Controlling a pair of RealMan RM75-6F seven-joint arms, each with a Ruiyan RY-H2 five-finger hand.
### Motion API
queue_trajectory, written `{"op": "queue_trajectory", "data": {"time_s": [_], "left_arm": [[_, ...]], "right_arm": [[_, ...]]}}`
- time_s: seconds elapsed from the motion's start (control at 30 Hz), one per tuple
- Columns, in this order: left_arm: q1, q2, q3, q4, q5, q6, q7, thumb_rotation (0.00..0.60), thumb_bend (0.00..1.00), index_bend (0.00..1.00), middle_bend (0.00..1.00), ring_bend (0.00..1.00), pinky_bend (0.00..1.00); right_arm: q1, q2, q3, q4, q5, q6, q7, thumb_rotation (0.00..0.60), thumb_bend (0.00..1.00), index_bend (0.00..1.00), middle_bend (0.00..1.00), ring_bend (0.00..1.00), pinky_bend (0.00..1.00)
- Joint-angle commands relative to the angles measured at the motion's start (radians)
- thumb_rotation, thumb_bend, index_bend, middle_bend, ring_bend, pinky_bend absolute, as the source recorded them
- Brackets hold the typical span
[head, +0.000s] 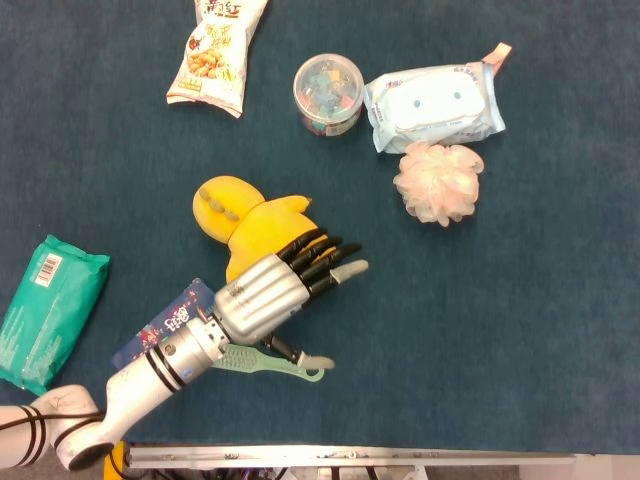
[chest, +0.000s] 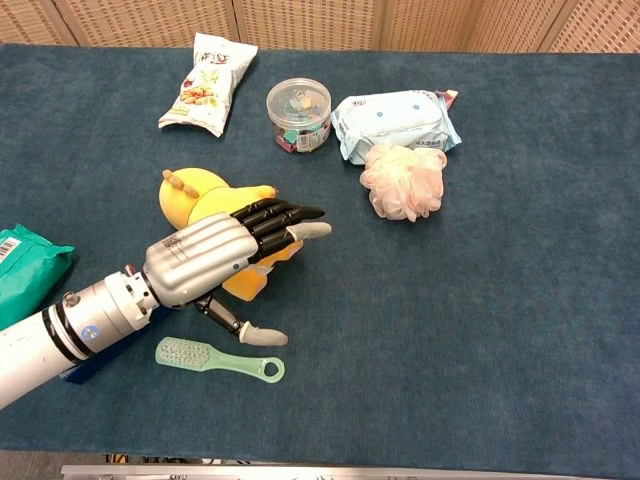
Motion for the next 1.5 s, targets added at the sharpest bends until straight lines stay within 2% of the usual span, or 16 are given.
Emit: {"op": "queue_trajectory", "data": {"time_s": [0.03, 0.23, 0.47, 0.9, 1.1, 1.37, 1.4, 1.5], "left_arm": [[-0.008, -0.008, -0.009, 0.031, -0.013, -0.012, -0.019, 0.208, 0.02, 0.0, 0.0, 0.0, 0.0], [-0.008, -0.025, -0.008, 0.077, -0.03, -0.021, -0.048, 0.209, 0.02, 0.0, 0.0, 0.0, 0.0], [-0.002, -0.034, 0.016, 0.068, -0.018, -0.018, -0.053, 0.207, 0.02, 0.0, 0.0, 0.0, 0.0], [0.002, 0.025, 0.026, -0.055, 0.013, 0.019, 0.004, 0.208, 0.02, 0.0, 0.0, 0.0, 0.0], [0.01, 0.082, -0.004, -0.108, -0.017, 0.041, 0.022, 0.209, 0.02, 0.0, 0.0, 0.0, 0.0], [0.042, 0.167, -0.072, -0.122, -0.127, 0.065, 0.036, 0.213, 0.02, 0.0, 0.0, 0.0, 0.0], [0.051, 0.177, -0.082, -0.122, -0.147, 0.071, 0.032, 0.226, 0.02, 0.0, 0.0, 0.0, 0.0], [0.072, 0.213, -0.106, -0.127, -0.204, 0.078, 0.033, 0.325, 0.02, 0.0, 0.0, 0.0, 0.0]], "right_arm": [[-0.001, 0.0, 0.0, 0.001, 0.002, -0.001, 0.0, 0.6, 0.2, 0.39, 0.37, 0.25, 0.27], [0.003, -0.003, 0.001, 0.004, 0.002, -0.007, 0.0, 0.6, 0.2, 0.39, 0.37, 0.25, 0.27], [0.004, -0.004, 0.001, 0.003, 0.002, -0.01, -0.001, 0.6, 0.2, 0.39, 0.37, 0.25, 0.27], [0.009, -0.004, 0.004, 0.0, -0.002, -0.01, -0.002, 0.6, 0.2, 0.39, 0.37, 0.25, 0.27], [0.014, -0.007, 0.004, 0.004, -0.003, -0.019, 0.0, 0.6, 0.2, 0.39, 0.37, 0.25, 0.27], [0.026, -0.014, 0.005, 0.012, -0.002, -0.036, 0.002, 0.6, 0.2, 0.39, 0.37, 0.25, 0.27], [0.028, -0.016, 0.005, 0.014, -0.002, -0.039, 0.001, 0.6, 0.2, 0.39, 0.37, 0.25, 0.27], [0.033, -0.017, 0.005, 0.015, -0.001, -0.049, 0.002, 0.6, 0.2, 0.39, 0.37, 0.25, 0.27]]}}
